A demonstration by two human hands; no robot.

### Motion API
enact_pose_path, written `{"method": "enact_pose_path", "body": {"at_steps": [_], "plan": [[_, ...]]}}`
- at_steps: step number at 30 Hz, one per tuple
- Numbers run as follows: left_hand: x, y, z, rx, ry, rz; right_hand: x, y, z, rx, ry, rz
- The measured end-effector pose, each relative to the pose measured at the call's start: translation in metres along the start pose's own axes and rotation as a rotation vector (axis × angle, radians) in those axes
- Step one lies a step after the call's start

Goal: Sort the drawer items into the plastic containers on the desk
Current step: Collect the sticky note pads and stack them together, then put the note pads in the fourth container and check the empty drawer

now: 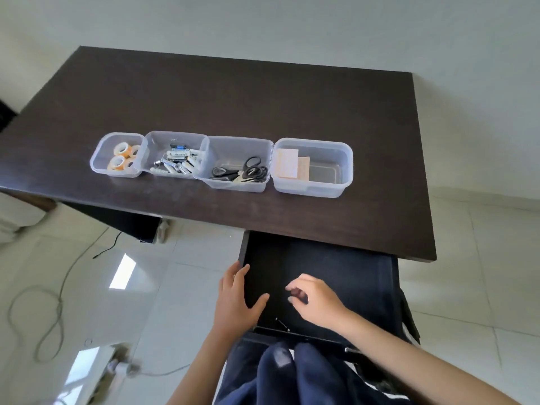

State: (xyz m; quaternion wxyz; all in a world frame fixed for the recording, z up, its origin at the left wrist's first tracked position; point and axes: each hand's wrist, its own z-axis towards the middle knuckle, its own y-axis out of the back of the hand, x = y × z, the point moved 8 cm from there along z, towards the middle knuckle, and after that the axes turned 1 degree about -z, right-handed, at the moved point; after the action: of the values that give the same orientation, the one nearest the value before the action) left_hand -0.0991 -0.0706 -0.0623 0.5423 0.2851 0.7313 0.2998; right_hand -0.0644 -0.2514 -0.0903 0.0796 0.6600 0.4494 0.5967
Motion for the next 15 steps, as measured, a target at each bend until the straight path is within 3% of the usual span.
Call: {"method": "enact_pose_path", "body": {"at_steps": [3, 6, 15], "plan": [[0.025, -0.024, -0.024, 0.161, 0.111, 0.109, -0.022, -0.044, -0.002, 0.203, -0.102, -0.064], [0.032, -0.033, -0.029, 0.208, 0.137, 0.229, -0.035, -0.074, -0.001, 0.323, -0.176, -0.097], [0.036, -0.034, -0.025, 0.261, 0.104, 0.140, -0.042, -0.102, 0.014, 0.358, -0.214, -0.216]]}}
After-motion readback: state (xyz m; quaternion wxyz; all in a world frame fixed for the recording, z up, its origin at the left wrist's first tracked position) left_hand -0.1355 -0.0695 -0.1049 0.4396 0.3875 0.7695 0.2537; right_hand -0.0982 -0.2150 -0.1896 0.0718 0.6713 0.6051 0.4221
